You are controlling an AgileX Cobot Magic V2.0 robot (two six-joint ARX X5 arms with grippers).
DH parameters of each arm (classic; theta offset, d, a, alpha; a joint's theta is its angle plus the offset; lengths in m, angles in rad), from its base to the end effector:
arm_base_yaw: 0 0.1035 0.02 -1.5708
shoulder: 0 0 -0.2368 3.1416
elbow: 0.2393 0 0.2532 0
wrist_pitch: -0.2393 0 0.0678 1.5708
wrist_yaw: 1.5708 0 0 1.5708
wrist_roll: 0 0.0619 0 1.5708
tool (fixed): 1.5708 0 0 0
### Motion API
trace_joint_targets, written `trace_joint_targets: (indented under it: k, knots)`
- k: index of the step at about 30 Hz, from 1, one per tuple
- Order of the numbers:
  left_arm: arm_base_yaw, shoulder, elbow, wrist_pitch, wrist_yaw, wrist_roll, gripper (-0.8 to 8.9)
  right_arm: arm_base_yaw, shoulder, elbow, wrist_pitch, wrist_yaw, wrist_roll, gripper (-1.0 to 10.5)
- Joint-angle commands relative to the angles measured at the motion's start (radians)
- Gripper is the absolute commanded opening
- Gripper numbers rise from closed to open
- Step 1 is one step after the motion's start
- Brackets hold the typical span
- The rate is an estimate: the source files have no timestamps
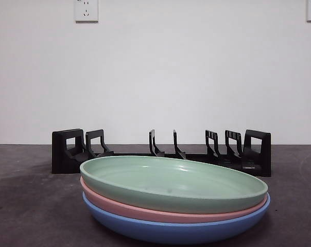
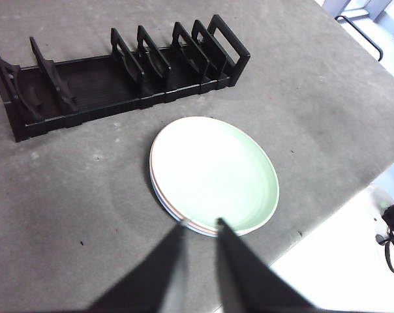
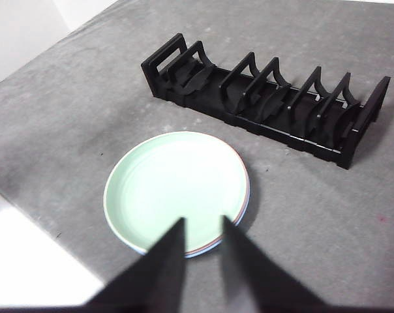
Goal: Place the plate
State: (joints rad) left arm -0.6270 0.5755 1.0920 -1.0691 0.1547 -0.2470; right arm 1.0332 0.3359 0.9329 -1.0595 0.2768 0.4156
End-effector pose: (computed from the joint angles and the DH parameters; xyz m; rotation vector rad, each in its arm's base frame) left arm 0.0878 -0.0754 0.3384 -0.0960 0.6402 -0.6874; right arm 0.0555 0.0601 0.3127 0.1030 0.5190 0.6470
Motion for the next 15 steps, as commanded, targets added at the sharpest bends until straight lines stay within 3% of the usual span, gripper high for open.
trace_joint_targets:
  k: [1,15]
  knots:
    - [-0.008,0.006,0.007,0.008,-0.005,-0.001,0.07,0.010,0.002,0.004,0.006,0.019,-0.009,0.2]
    - [-0.008,-0.009,-0.005,0.026,-0.005,-0.001,0.07,0.010,0.002,0.005,0.012,0.019,-0.009,0.2]
